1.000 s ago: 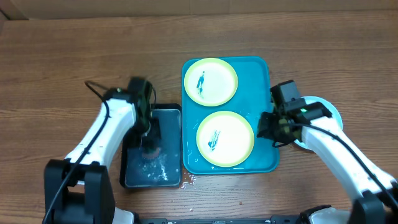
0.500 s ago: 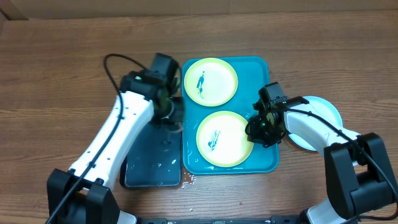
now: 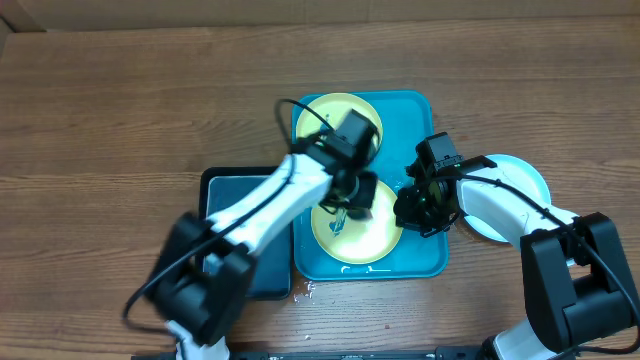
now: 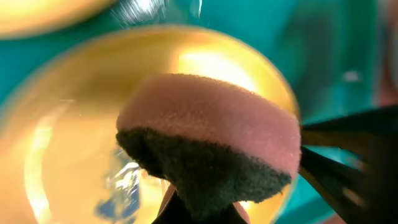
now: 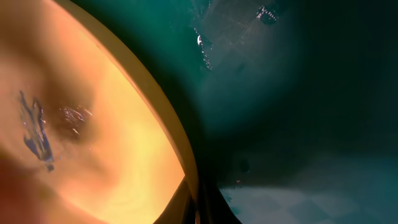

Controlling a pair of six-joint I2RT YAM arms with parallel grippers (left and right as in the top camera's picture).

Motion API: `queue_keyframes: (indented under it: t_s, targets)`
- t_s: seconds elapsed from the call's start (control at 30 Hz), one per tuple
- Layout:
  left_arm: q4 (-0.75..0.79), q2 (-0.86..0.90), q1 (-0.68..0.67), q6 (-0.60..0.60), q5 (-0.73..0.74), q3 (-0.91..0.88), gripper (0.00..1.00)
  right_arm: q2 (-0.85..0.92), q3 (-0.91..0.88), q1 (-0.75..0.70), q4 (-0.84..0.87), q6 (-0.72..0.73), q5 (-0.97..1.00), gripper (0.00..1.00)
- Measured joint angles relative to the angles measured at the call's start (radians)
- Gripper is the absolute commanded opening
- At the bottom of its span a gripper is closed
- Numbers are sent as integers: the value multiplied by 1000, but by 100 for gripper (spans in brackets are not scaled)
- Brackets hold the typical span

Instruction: Clean dirty plates on tray and stack at the side

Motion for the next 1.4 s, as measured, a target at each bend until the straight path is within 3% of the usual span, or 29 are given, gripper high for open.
queue_keyframes:
  t_s: [0.2, 0.5, 0.63, 0.77, 1.0, 1.23, 1.4]
  targets:
    - [-37, 114, 6, -51, -2, 2, 4, 0, -3, 0, 2, 0, -6, 4]
    - [-187, 112, 42, -75, -222, 19, 4, 0, -3, 4, 1, 0, -14, 4]
    - [-189, 112, 62, -68, -235, 19, 4, 0, -3, 4, 1, 0, -14, 4]
    - [-130, 112, 76, -57, -146, 14, 4, 0, -3, 4, 0, 0, -14, 4]
    - [157, 153, 31, -56, 209, 8, 4, 0, -4, 4, -2, 0, -14, 4]
    - [117, 194, -15, -56, 359, 9, 4, 0, -4, 4, -7, 0, -14, 4]
    - [-35, 197, -3, -56, 362, 16, 4, 0, -4, 4, -7, 2, -14, 4]
